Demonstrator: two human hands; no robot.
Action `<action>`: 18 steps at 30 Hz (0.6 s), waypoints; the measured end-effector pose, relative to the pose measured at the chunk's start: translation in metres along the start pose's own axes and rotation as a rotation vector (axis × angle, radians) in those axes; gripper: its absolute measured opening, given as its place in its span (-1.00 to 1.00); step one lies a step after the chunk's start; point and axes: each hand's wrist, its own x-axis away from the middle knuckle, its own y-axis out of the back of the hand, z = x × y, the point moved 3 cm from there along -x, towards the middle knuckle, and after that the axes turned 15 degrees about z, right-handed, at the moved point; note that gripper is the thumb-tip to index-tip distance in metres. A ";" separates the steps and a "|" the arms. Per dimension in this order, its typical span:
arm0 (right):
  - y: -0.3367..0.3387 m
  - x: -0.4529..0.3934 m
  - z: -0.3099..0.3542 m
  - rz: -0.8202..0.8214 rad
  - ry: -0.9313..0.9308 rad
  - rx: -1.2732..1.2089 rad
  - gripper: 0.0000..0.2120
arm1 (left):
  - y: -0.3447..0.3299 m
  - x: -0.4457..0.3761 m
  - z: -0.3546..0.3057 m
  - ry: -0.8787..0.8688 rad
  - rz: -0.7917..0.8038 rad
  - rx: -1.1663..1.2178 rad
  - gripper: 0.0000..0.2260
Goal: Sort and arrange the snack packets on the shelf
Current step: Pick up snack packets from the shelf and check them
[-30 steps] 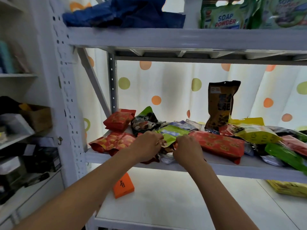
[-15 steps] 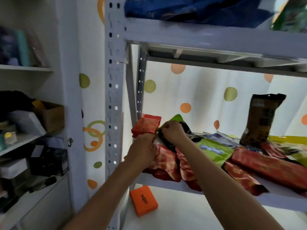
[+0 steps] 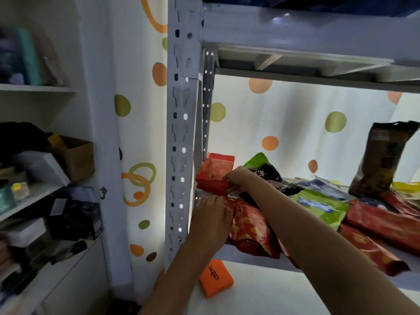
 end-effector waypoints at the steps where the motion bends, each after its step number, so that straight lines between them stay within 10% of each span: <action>1: 0.000 -0.002 0.001 -0.015 0.025 -0.030 -0.76 | 0.000 0.001 -0.001 0.001 0.003 -0.010 -0.79; 18: 0.022 0.044 0.001 -0.061 0.436 -0.468 -0.91 | 0.012 -0.005 -0.005 0.163 0.025 0.163 -0.59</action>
